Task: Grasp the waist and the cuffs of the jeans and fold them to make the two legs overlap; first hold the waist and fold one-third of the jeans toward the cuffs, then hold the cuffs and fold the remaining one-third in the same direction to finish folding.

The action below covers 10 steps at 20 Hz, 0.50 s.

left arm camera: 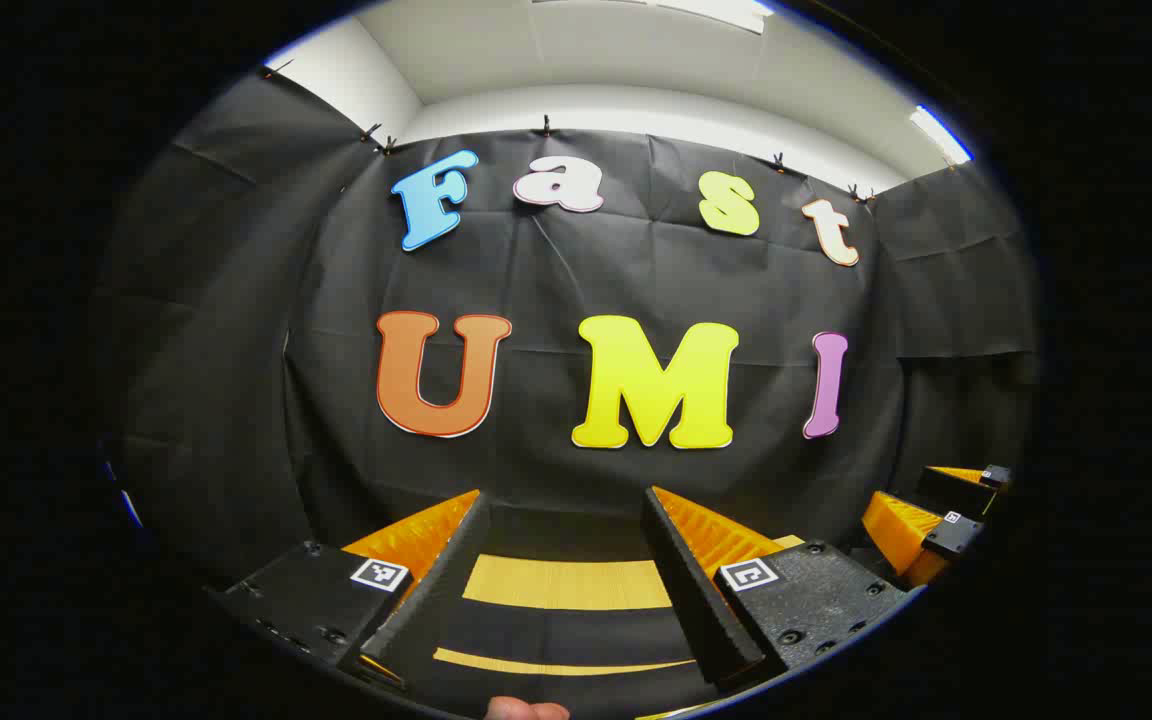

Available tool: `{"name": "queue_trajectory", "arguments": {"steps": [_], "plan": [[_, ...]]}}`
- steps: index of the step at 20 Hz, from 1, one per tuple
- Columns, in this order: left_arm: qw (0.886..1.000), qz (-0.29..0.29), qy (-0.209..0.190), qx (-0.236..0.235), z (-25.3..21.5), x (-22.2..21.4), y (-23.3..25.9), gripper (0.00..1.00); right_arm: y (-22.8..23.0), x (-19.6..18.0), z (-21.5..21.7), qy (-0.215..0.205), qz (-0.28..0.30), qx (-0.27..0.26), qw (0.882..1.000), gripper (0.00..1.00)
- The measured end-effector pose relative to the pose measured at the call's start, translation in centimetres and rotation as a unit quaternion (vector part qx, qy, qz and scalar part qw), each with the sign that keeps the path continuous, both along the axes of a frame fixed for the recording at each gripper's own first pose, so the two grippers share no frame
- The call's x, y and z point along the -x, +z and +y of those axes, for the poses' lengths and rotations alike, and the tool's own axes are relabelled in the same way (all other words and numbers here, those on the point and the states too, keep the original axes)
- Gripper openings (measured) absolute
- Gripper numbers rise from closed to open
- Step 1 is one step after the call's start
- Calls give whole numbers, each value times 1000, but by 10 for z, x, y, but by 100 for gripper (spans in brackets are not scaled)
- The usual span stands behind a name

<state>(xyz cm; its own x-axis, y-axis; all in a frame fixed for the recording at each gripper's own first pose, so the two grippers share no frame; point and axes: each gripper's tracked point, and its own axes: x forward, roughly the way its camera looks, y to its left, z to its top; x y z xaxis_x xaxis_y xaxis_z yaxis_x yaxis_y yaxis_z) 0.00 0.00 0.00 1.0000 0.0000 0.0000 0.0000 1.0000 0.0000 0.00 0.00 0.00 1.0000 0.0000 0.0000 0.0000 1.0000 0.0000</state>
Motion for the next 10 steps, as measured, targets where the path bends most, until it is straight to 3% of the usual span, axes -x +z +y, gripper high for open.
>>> {"name": "queue_trajectory", "arguments": {"steps": [10], "plan": [[1000,-2,5,7,-2,-4,5,97,5,-7,-17,-6,-5,0,1000,96]]}}
